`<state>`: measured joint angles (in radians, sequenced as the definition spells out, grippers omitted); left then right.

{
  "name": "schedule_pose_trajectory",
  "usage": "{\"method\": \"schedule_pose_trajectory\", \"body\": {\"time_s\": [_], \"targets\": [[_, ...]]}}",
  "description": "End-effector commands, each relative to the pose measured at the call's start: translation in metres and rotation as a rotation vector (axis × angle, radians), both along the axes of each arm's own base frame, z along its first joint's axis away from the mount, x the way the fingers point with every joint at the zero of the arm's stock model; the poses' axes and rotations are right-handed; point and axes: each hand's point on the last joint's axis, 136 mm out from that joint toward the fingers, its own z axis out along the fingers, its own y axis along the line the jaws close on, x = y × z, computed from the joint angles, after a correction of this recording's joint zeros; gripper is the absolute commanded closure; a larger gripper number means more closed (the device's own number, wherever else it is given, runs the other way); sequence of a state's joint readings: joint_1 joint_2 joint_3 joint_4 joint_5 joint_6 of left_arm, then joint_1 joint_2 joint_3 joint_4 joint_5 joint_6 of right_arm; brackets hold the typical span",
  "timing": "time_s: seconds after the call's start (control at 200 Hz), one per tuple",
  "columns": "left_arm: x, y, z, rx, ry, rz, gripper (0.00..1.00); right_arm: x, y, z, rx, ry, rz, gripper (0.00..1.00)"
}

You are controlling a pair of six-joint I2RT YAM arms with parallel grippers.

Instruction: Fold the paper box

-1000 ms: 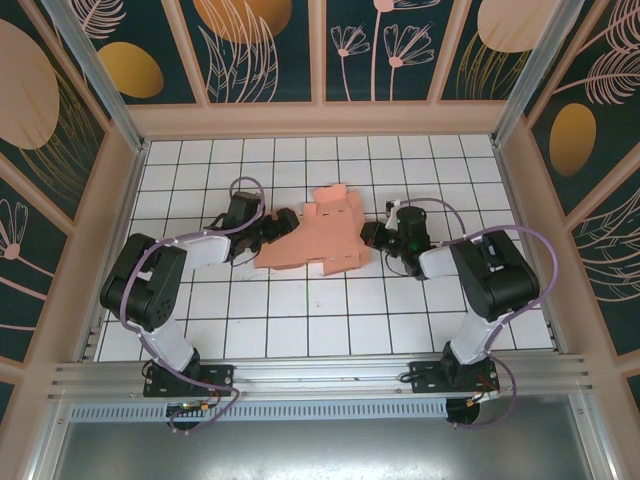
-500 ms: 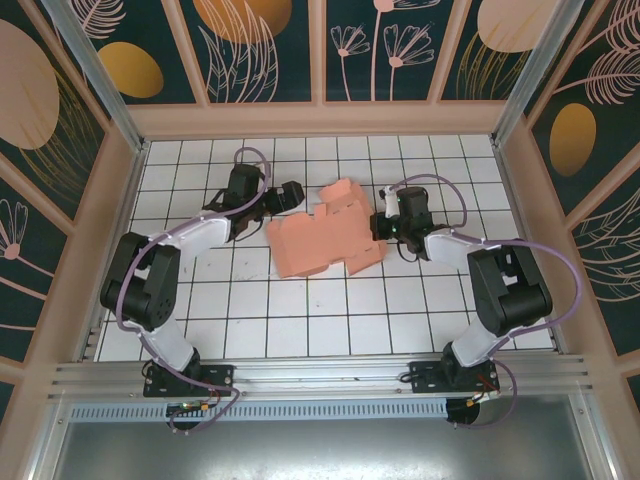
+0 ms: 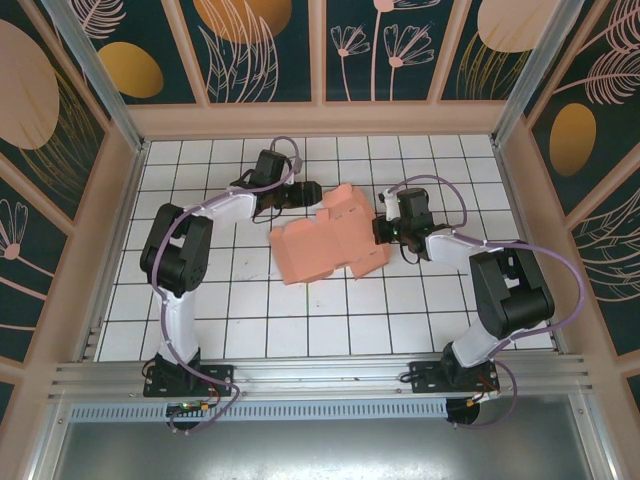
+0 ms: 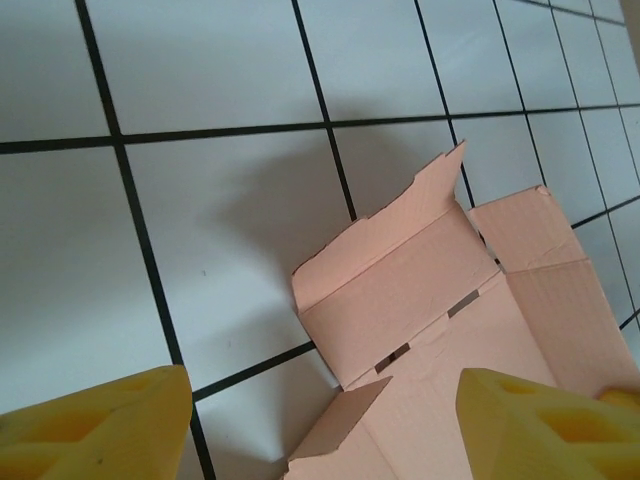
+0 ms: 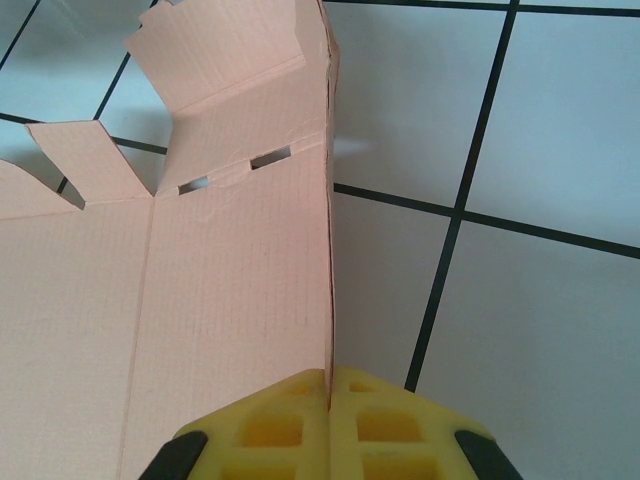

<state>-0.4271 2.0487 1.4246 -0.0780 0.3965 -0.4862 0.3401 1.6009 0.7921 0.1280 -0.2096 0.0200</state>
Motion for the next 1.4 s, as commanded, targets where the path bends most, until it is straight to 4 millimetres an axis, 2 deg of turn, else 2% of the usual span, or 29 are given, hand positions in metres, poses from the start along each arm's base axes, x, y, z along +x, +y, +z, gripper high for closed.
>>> {"method": "schedule_pose_trajectory", "body": {"time_s": [0.0, 0.21, 0.535, 0.796, 1.101, 1.396], "targets": [[-0.015, -0.015, -0.008, 0.01, 0.048, -0.086, 0.31, 0.006, 0.003, 0.02, -0.01, -0.057, 0.018, 1.0], [-0.03, -0.034, -0.024, 0.001, 0.106, -0.14, 0.31, 0.006, 0.007, 0.018, -0.008, -0.054, 0.028, 1.0], [-0.056, -0.059, -0.032, -0.018, 0.148, -0.214, 0.33, 0.005, 0.01, 0.013, -0.006, -0.044, 0.029, 1.0], [-0.076, -0.059, -0.047, 0.007, 0.198, -0.226, 0.33, 0.004, 0.01, 0.009, -0.002, -0.035, 0.027, 1.0], [-0.084, -0.054, -0.071, 0.099, 0.238, -0.215, 0.33, 0.007, 0.013, 0.01, 0.002, -0.038, 0.03, 1.0], [-0.094, -0.042, -0.113, 0.215, 0.297, -0.19, 0.33, 0.008, 0.012, 0.005, -0.004, -0.029, 0.022, 1.0]]}}
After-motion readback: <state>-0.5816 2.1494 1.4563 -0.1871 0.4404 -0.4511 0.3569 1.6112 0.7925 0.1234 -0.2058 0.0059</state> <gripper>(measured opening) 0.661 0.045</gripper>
